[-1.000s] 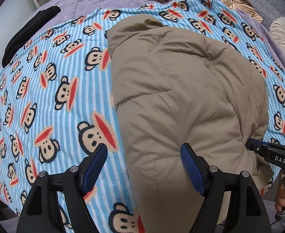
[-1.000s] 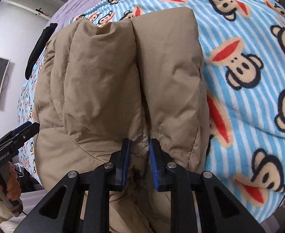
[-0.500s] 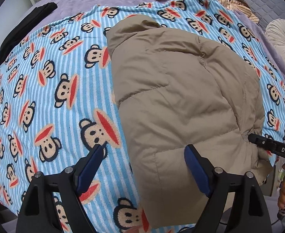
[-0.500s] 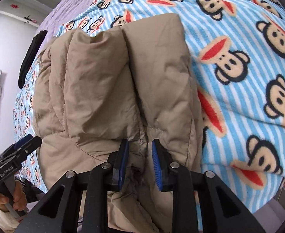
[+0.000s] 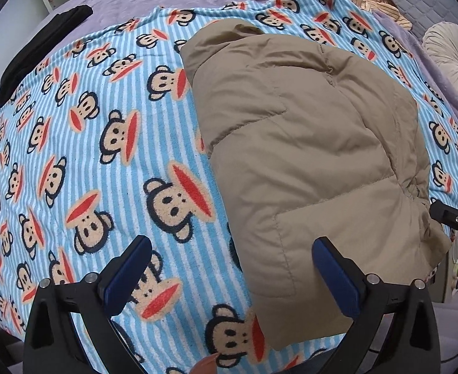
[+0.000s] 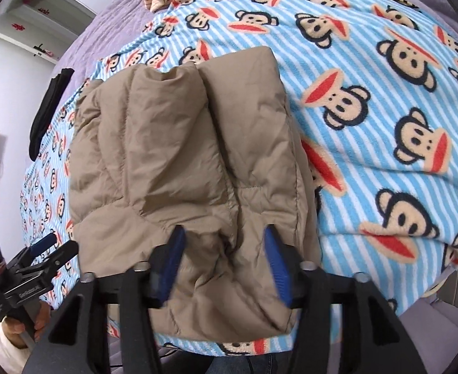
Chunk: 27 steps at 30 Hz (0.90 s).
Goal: Fold large clothes
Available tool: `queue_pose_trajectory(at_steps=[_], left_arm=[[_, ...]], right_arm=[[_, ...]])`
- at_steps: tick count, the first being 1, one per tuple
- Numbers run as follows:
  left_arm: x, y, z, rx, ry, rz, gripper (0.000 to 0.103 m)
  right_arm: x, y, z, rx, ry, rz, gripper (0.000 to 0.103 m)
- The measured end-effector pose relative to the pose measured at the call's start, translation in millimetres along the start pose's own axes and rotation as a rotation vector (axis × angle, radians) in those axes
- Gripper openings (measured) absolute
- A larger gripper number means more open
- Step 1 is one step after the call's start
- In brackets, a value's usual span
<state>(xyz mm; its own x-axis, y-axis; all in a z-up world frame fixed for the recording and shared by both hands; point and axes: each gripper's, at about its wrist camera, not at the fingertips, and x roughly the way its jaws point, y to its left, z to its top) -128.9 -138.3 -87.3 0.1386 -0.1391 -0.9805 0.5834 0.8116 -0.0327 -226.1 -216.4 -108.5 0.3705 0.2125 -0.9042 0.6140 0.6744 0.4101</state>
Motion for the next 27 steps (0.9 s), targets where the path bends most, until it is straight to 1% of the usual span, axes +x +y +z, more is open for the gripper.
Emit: queue_pose_trajectory(at_steps=[2, 3, 4, 7, 9, 12, 14, 17, 19, 22, 27], left_arm=[[-1, 4, -1, -0.004, 0.001, -0.007, 0.103], [-1, 6, -1, -0.009, 0.003, -0.011, 0.103], [-1, 8, -2, -0.016, 0.005, -0.016, 0.103], [-1, 13, -3, -0.037, 0.015, -0.029, 0.103], [1, 14, -2, -0.037, 0.015, -0.022, 0.103], [3, 15, 1, -0.045, 0.026, -0.011, 0.103], [4, 15, 4, -0.068, 0.033, -0.009, 0.103], [4, 14, 10, -0.095, 0.038, -0.012, 0.103], [4, 14, 15, -0.109, 0.042, -0.013, 0.103], [7, 14, 22, -0.129, 0.043, -0.029, 0.103], [18, 14, 31, -0.16, 0.068, -0.053, 0.103]], right_arm=[[-8, 1, -7, -0.011, -0.017, 0.001, 0.071], [-10, 3, -9, -0.019, -0.022, -0.006, 0.074], [-12, 5, -11, -0.028, -0.026, -0.011, 0.082], [-18, 7, -14, -0.05, -0.032, -0.019, 0.085], [-19, 6, -13, -0.052, -0.025, -0.023, 0.088], [-20, 3, -9, -0.048, -0.019, -0.014, 0.089], [-18, 2, -4, -0.062, -0.012, -0.009, 0.089], [-11, -2, 11, -0.081, 0.02, -0.004, 0.089], [-10, -4, 21, -0.087, 0.026, 0.006, 0.089], [-7, -7, 35, -0.1, 0.035, 0.019, 0.089], [0, -16, 55, -0.125, 0.058, 0.028, 0.089]])
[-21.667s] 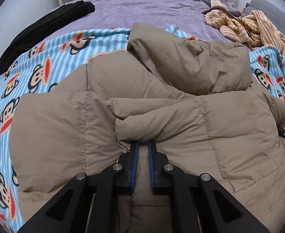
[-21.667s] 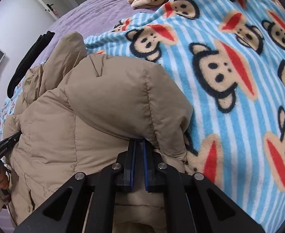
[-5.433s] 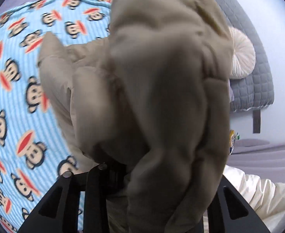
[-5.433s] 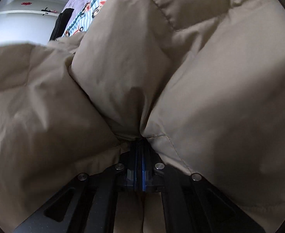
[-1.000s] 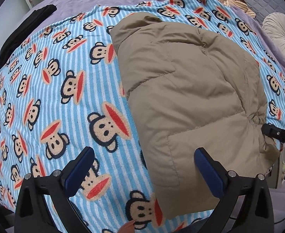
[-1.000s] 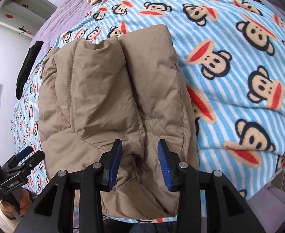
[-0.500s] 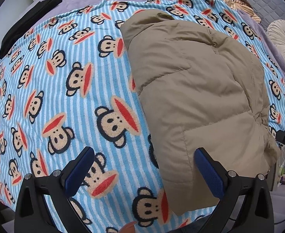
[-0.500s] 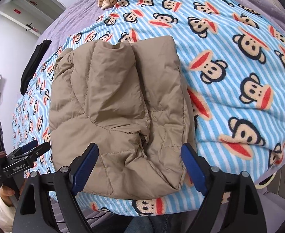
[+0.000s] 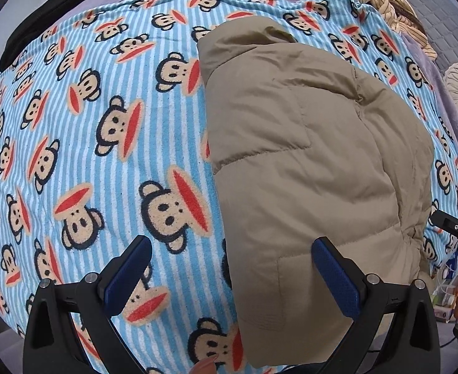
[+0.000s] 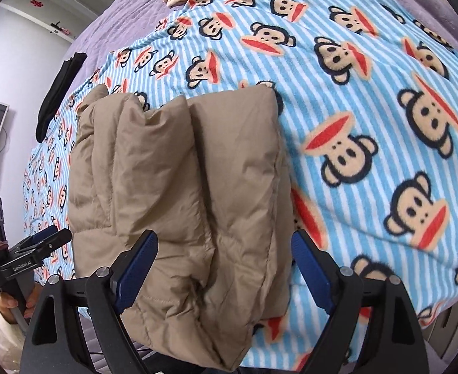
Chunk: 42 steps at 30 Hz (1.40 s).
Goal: Fold large clothes
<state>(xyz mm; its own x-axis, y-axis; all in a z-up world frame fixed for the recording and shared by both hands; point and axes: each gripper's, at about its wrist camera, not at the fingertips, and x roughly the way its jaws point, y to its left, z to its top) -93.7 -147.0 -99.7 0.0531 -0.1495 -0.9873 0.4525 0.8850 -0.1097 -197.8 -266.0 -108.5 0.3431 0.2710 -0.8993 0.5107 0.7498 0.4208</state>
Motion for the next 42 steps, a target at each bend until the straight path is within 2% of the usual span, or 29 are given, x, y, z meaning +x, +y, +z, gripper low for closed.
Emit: queue_pose_trajectory(at_steps=[4, 10, 16, 18, 21, 26, 29, 31, 32, 35, 38, 40, 42], left_arm=[[9, 0, 4, -0.034, 0.027, -0.052, 0.103], [19, -5, 9, -0.04, 0.045, -0.109, 0.103], [29, 0, 17, -0.054, 0.059, -0.215, 0.103], [35, 4, 20, -0.07, 0.071, -0.261, 0.103], [42, 9, 24, -0.09, 0.089, -0.308, 0.103], [47, 7, 27, -0.099, 0.093, -0.324, 0.103], [48, 2, 29, -0.093, 0.092, -0.325, 0.103], [49, 0, 34, -0.083, 0.092, -0.327, 0.103], [49, 1, 36, -0.078, 0.089, -0.327, 0.103], [50, 5, 41, -0.066, 0.087, -0.341, 0.103], [55, 7, 46, -0.044, 0.094, -0.365, 0.103], [59, 6, 49, -0.031, 0.102, -0.392, 0.103], [68, 11, 50, -0.036, 0.114, -0.429, 0.103]], right_arm=[[13, -11, 10, 0.005, 0.045, 0.032, 0.09], [28, -16, 18, -0.024, 0.064, 0.045, 0.09], [50, -35, 27, 0.052, 0.099, 0.069, 0.09], [59, -42, 30, 0.08, 0.114, 0.116, 0.09], [73, -50, 32, 0.134, 0.135, 0.235, 0.09], [79, -50, 36, 0.157, 0.141, 0.378, 0.091], [75, -44, 37, 0.137, 0.135, 0.424, 0.091], [72, -40, 38, 0.121, 0.134, 0.438, 0.103], [69, -40, 38, 0.111, 0.131, 0.446, 0.103], [59, -26, 45, 0.021, 0.125, 0.417, 0.103], [62, -7, 45, -0.107, 0.171, 0.321, 0.103], [70, -4, 47, -0.129, 0.197, 0.277, 0.103], [76, -8, 51, -0.098, 0.208, 0.285, 0.103]])
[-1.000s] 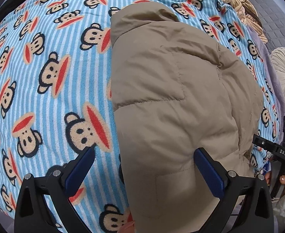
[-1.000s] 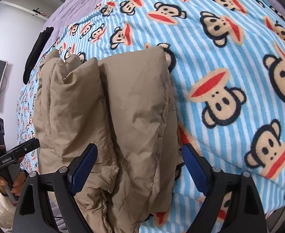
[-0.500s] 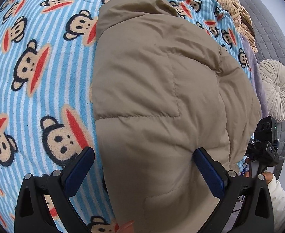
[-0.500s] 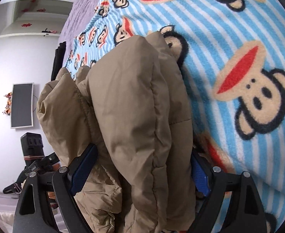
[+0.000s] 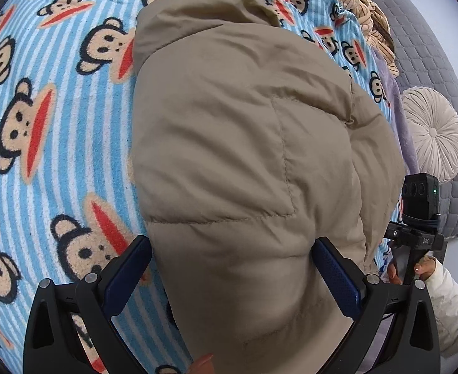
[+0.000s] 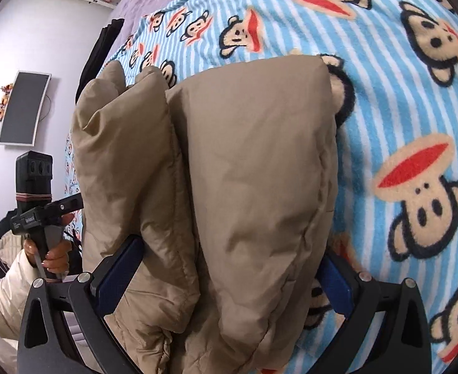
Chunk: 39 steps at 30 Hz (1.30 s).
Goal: Fold large clothes
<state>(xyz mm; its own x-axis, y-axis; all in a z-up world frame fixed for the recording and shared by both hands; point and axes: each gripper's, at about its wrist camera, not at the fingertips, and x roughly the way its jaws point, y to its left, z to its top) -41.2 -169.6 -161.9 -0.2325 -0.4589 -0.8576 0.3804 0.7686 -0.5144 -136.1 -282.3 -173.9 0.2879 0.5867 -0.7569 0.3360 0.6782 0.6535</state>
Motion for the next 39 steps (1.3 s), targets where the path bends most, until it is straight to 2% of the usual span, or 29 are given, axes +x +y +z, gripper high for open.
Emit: queue_pose_trajectory(at_steps=[4, 9, 15, 18, 20, 22, 23, 25, 28, 34, 39], left_arm=[[19, 10, 5, -0.048, 0.025, -0.073, 0.103], [33, 4, 9, -0.053, 0.024, -0.101, 0.103], [37, -15, 10, -0.041, -0.018, -0.045, 0.102], [31, -30, 9, -0.021, -0.045, 0.0, 0.091], [25, -41, 8, 0.001, -0.058, 0.032, 0.084], [19, -48, 6, 0.02, -0.068, 0.059, 0.079], [18, -53, 6, 0.028, -0.073, 0.072, 0.079], [14, -62, 4, 0.043, -0.08, 0.095, 0.079], [8, -74, 1, 0.061, -0.086, 0.12, 0.077], [-12, -83, -10, 0.076, -0.106, 0.138, 0.077], [-29, -81, -15, 0.061, -0.14, 0.135, 0.077]], right_arm=[[9, -11, 9, 0.043, 0.034, 0.037, 0.103], [31, -14, 18, 0.067, 0.086, 0.118, 0.103], [48, -24, 22, 0.145, 0.099, 0.175, 0.103], [47, -26, 20, 0.177, 0.1, 0.179, 0.102], [45, -27, 18, 0.194, 0.1, 0.17, 0.098], [43, -28, 16, 0.222, 0.094, 0.172, 0.088], [42, -27, 16, 0.235, 0.088, 0.177, 0.084], [37, -26, 13, 0.246, 0.074, 0.192, 0.069], [30, -21, 11, 0.255, 0.057, 0.208, 0.055], [17, -12, -1, 0.252, 0.038, 0.23, 0.051], [21, 5, 7, 0.215, 0.031, 0.244, 0.051]])
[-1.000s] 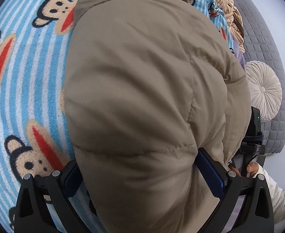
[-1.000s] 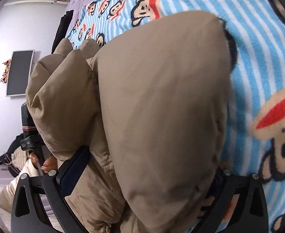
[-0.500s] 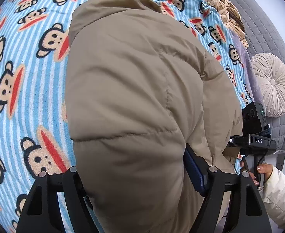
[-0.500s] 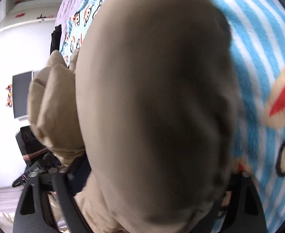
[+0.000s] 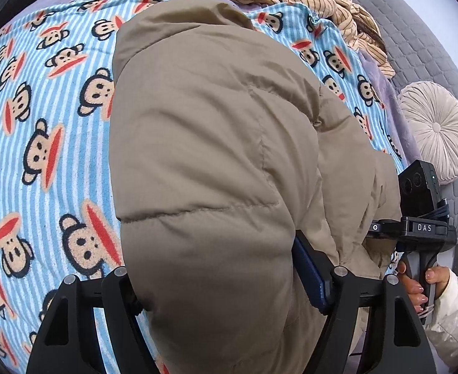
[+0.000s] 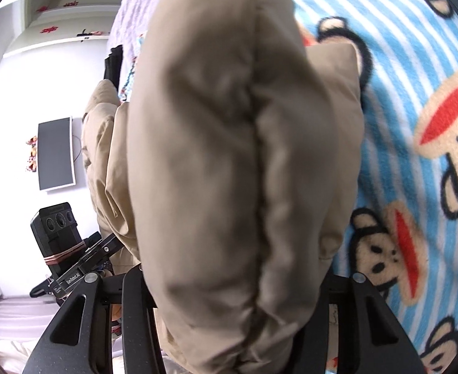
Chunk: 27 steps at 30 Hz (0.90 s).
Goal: Fold large clothes
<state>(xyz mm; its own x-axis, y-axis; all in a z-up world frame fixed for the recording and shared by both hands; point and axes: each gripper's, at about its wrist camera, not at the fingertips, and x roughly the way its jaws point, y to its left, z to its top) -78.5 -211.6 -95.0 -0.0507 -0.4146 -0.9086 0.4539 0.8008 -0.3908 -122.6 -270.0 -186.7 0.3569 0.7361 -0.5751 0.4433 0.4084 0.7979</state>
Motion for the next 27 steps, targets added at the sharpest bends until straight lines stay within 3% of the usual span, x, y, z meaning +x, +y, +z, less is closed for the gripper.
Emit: queue_pose_trajectory(at_steps=[8, 16, 21, 27], left_arm=[[-43, 50, 11, 0.008, -0.077, -0.023, 0.077], [-93, 156, 41, 0.049, -0.091, -0.039, 0.077], [-118, 224, 62, 0.045, -0.118, 0.014, 0.077], [-129, 298, 85, -0.046, -0.179, 0.099, 0.077]], right_arm=[[32, 49, 11, -0.056, -0.022, -0.006, 0.051], [104, 119, 6, -0.082, -0.092, -0.021, 0.051], [170, 162, 8, -0.083, -0.106, -0.009, 0.051], [253, 213, 29, -0.133, -0.073, -0.01, 0.051]])
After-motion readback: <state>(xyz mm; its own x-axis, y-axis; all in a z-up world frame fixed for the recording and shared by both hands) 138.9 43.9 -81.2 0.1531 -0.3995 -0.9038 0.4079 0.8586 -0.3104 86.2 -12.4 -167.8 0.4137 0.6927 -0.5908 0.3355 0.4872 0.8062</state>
